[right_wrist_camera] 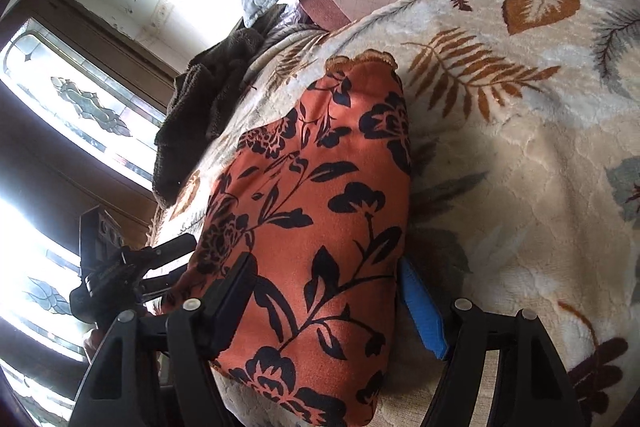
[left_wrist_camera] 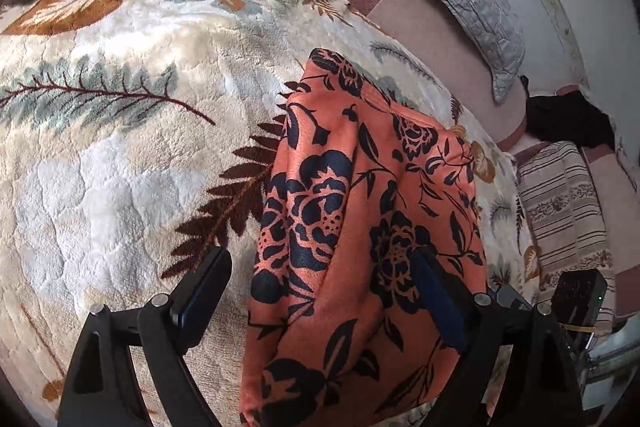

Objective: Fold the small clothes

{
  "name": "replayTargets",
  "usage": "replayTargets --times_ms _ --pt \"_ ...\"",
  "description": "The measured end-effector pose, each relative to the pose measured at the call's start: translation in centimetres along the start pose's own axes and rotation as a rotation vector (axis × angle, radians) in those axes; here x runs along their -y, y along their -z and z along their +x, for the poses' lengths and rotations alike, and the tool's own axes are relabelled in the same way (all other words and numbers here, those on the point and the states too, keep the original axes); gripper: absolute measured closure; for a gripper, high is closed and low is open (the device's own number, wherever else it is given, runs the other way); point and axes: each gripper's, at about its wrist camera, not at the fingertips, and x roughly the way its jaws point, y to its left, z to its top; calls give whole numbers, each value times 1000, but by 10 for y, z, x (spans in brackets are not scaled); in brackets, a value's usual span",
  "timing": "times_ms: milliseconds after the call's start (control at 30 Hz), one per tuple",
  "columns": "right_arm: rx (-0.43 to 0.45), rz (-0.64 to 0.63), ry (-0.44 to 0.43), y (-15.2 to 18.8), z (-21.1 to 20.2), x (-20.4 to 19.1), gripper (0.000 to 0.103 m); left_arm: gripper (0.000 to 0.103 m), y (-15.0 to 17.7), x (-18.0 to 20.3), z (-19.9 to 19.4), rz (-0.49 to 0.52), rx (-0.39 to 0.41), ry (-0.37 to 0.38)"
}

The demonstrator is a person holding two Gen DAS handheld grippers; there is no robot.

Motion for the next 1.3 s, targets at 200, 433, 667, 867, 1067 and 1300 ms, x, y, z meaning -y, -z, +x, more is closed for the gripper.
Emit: replayTargets --times_ms 200,433,667,867,1067,1300 --pt "-15 102 -37 -5 6 16 28 11 3 -1 18 -14 -110 48" --pt "-89 260 -138 -4 35 36 27 12 2 3 33 -65 -143 229" --pt "-64 267 -140 -4 44 30 26 25 0 17 39 -35 -107 247" --pt "-54 207 -114 1 50 14 27 22 0 21 52 -13 -124 238" --pt "-40 194 -92 6 47 8 46 36 4 24 46 28 -69 211" --pt "-30 131 -71 3 38 -3 55 63 8 30 38 76 -10 168"
